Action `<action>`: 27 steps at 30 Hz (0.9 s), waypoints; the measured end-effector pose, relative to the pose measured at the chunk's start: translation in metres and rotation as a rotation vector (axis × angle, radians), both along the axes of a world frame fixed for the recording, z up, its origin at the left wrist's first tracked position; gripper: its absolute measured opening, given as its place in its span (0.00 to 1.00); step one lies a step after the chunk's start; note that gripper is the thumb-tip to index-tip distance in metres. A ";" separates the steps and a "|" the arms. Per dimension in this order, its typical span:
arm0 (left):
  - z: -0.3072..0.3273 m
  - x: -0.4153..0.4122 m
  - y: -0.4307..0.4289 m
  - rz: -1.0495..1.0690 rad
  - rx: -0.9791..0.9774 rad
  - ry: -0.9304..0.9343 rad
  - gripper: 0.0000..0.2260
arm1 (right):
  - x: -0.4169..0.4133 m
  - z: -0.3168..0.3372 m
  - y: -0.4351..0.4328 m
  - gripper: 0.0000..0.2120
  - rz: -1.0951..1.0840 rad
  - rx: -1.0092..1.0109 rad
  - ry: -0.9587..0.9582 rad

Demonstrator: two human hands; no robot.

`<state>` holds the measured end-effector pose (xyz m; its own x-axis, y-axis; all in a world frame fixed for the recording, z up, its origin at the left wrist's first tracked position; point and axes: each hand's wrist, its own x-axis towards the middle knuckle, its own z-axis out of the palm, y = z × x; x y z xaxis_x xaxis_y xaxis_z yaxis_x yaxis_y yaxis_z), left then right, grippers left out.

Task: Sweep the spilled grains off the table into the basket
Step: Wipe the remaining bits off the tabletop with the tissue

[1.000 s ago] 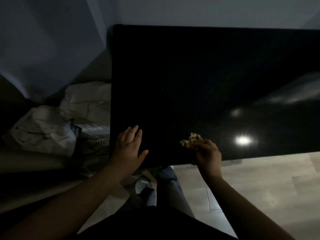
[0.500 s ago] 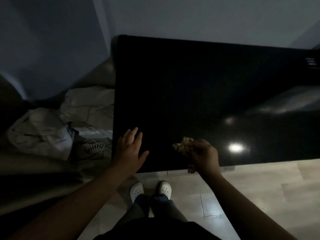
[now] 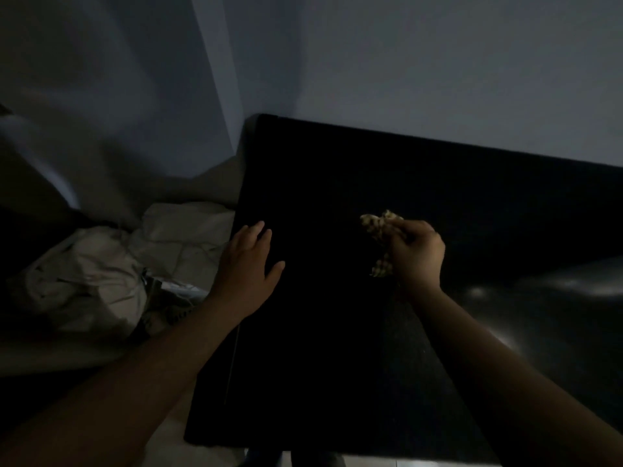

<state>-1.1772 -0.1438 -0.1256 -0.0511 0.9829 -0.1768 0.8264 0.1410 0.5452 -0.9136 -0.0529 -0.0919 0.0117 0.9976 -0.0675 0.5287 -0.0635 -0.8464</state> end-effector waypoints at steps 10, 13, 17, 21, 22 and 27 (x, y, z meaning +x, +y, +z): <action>-0.042 -0.016 0.091 0.224 0.056 0.125 0.27 | -0.037 -0.022 0.142 0.11 -0.018 0.101 -0.086; -0.055 -0.015 0.098 0.265 0.065 0.179 0.28 | -0.047 -0.035 0.174 0.11 -0.041 0.159 -0.118; -0.065 -0.016 0.097 0.244 0.099 0.202 0.30 | -0.056 -0.046 0.211 0.11 -0.058 0.233 -0.192; -0.070 -0.020 0.097 0.245 0.162 0.178 0.29 | -0.064 -0.061 0.241 0.12 -0.068 0.224 -0.252; -0.071 -0.020 0.097 0.248 0.173 0.168 0.29 | -0.067 -0.067 0.244 0.12 -0.056 0.206 -0.239; -0.073 -0.020 0.097 0.249 0.187 0.179 0.29 | -0.080 -0.083 0.233 0.11 0.023 0.242 -0.197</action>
